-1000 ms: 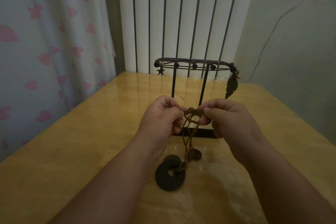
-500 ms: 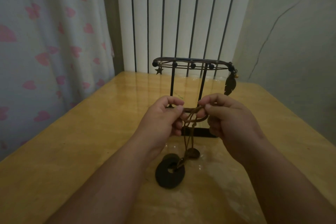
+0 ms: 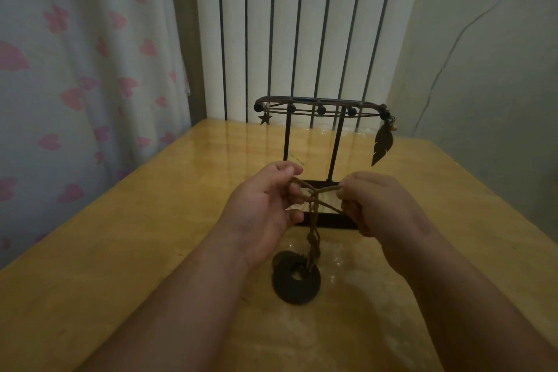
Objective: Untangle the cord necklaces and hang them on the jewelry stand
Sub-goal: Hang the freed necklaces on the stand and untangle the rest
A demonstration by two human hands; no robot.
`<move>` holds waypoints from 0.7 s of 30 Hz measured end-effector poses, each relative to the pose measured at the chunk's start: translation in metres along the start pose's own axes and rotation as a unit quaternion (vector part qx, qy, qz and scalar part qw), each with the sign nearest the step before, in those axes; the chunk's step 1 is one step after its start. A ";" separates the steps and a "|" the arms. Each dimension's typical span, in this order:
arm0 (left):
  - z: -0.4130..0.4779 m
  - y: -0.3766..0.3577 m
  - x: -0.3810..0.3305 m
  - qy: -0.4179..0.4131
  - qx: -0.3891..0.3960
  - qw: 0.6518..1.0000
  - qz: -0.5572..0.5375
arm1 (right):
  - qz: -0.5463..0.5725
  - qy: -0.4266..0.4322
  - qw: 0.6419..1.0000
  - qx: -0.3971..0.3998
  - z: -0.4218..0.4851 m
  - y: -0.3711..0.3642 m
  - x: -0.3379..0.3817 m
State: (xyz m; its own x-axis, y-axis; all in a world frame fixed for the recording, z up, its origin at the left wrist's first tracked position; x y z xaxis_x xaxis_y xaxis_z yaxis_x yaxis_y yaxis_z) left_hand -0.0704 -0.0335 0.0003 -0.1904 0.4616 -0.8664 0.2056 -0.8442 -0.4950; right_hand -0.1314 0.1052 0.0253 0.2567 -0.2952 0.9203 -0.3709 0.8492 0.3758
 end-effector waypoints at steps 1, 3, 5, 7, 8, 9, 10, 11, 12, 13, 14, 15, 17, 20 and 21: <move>0.001 0.001 -0.001 -0.009 -0.012 1.000 0.017 | 0.033 -0.008 0.999 0.003 0.002 0.000 -0.001; 0.002 0.004 -0.002 -0.019 -0.050 0.998 0.035 | 0.150 -0.022 0.988 0.027 0.003 -0.001 -0.002; 0.002 0.009 -0.003 -0.020 -0.089 0.996 0.009 | 0.289 -0.034 0.955 0.064 0.000 -0.002 -0.002; 0.002 0.011 -0.004 -0.017 -0.107 0.994 -0.032 | 0.355 -0.034 0.930 0.095 -0.004 -0.003 0.000; 0.002 0.011 -0.004 -0.015 -0.105 0.993 -0.043 | 0.362 -0.033 0.926 0.107 -0.005 -0.004 0.001; 0.002 0.009 -0.004 -0.012 -0.099 0.994 -0.044 | 0.356 -0.035 0.926 0.120 -0.006 -0.005 0.002; 0.003 0.008 -0.004 -0.010 -0.092 0.995 -0.039 | 0.330 -0.038 0.934 0.130 -0.005 -0.007 0.002; 0.002 0.007 -0.003 -0.010 -0.085 0.996 -0.030 | 0.280 -0.037 0.950 0.130 -0.006 -0.007 0.002; 0.002 0.006 -0.003 -0.011 -0.081 0.997 -0.017 | 0.203 -0.029 0.971 0.121 -0.006 -0.007 0.000; 0.003 0.006 -0.002 -0.014 -0.078 0.997 -0.003 | 0.113 -0.016 0.988 0.106 -0.005 -0.005 -0.001; 0.003 0.006 -0.001 -0.016 -0.075 0.997 0.011 | 0.031 0.001 0.995 0.094 -0.005 -0.004 -0.001; 0.003 0.006 -0.001 -0.019 -0.073 0.997 0.023 | -0.020 0.014 0.995 0.092 -0.006 -0.005 0.001; 0.004 0.008 0.000 -0.020 -0.081 0.996 0.037 | -0.016 0.006 0.994 0.108 -0.008 -0.008 0.000; 0.005 0.013 0.000 -0.009 -0.100 0.995 0.021 | 0.175 -0.054 0.978 0.103 -0.006 -0.007 -0.001; 0.006 0.013 0.001 -0.002 -0.101 0.995 0.008 | 0.241 -0.066 0.963 0.096 -0.005 -0.006 -0.001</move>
State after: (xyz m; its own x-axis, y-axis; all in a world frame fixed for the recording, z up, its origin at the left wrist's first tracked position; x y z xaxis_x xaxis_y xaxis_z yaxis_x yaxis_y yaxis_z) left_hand -0.0733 -0.0461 -0.0064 -0.1889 0.4469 -0.8744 0.3971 -0.7796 -0.4842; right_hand -0.1251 0.1029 0.0215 -0.0974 0.0507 0.9940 -0.5801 0.8086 -0.0981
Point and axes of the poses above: each hand's wrist, its own z-axis towards the middle knuckle, its own y-axis out of the back of the hand, x = y × z, the point moved 5 cm from there along z, towards the middle knuckle, and after that the axes turned 1 degree about y, right-handed, at the moved point
